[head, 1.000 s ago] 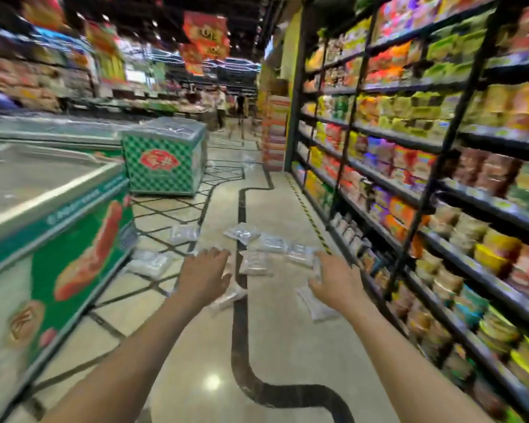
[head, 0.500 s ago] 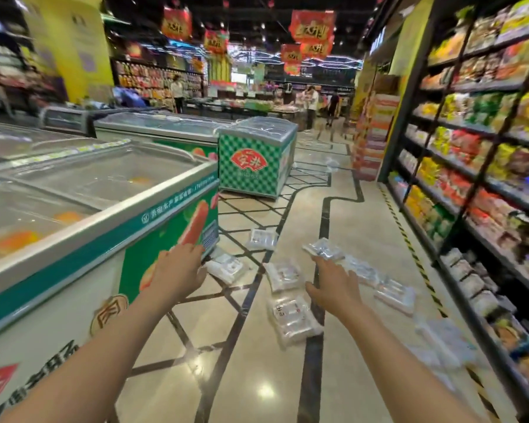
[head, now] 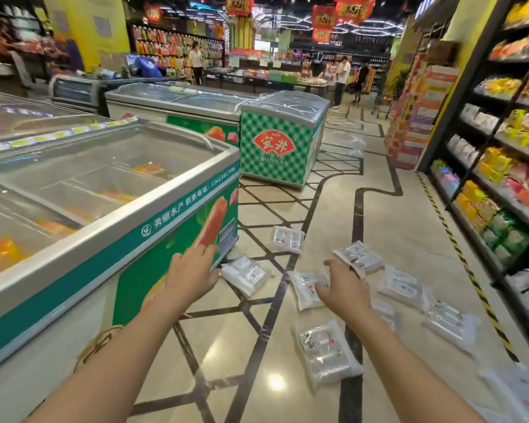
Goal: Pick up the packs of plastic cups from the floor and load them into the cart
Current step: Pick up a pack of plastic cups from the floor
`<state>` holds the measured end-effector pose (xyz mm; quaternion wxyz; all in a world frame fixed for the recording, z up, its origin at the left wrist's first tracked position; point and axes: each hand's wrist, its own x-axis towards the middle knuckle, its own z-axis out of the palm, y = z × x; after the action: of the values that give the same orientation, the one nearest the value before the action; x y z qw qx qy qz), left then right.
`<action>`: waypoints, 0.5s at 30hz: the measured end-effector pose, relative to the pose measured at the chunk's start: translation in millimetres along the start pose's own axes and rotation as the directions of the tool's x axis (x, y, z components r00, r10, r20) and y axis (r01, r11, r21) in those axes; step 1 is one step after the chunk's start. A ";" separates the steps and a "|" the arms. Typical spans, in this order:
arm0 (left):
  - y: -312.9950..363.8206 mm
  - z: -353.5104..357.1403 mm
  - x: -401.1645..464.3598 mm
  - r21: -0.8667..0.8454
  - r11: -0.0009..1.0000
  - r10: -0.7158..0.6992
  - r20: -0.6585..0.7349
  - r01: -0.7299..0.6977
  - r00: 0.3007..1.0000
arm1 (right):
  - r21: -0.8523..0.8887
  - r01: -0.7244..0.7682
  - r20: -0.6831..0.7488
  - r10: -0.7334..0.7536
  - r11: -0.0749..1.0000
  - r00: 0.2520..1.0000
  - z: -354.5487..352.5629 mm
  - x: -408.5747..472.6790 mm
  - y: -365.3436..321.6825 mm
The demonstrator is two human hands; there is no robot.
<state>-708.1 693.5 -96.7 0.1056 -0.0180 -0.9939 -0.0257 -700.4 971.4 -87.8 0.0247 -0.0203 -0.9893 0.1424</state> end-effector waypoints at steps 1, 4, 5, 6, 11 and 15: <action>-11.3 9.6 25.2 -0.004 1.000 -0.002 -0.003 0.002 1.000 | 0.002 -0.008 0.001 0.008 1.000 1.000 9.0 26.3 -7.3; -43.6 33.1 106.3 -0.015 1.000 0.011 0.019 -0.011 1.000 | -0.002 -0.025 0.015 0.025 1.000 1.000 32.8 105.4 -30.6; -52.2 39.7 133.2 -0.018 1.000 0.014 0.034 -0.013 0.999 | -0.005 -0.030 0.024 0.030 1.000 0.999 39.0 129.6 -38.6; -59.3 45.5 158.8 -0.017 1.000 0.017 0.051 -0.016 0.999 | -0.007 -0.037 0.027 0.037 0.999 0.999 45.1 153.2 -45.9; -75.0 78.3 272.5 -0.023 0.998 0.054 0.097 -0.052 0.994 | 0.018 -0.081 0.082 0.080 0.997 0.993 75.8 266.5 -69.1; -78.7 124.8 357.4 -0.045 0.996 0.084 0.139 -0.078 0.987 | 0.031 -0.111 0.138 0.105 0.993 0.985 107.6 350.6 -75.4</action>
<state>-1086.7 632.6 -146.9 0.0357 -0.0624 -0.9966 -0.0395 -1058.6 885.5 -154.4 -0.0502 -0.0637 -0.9832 0.1634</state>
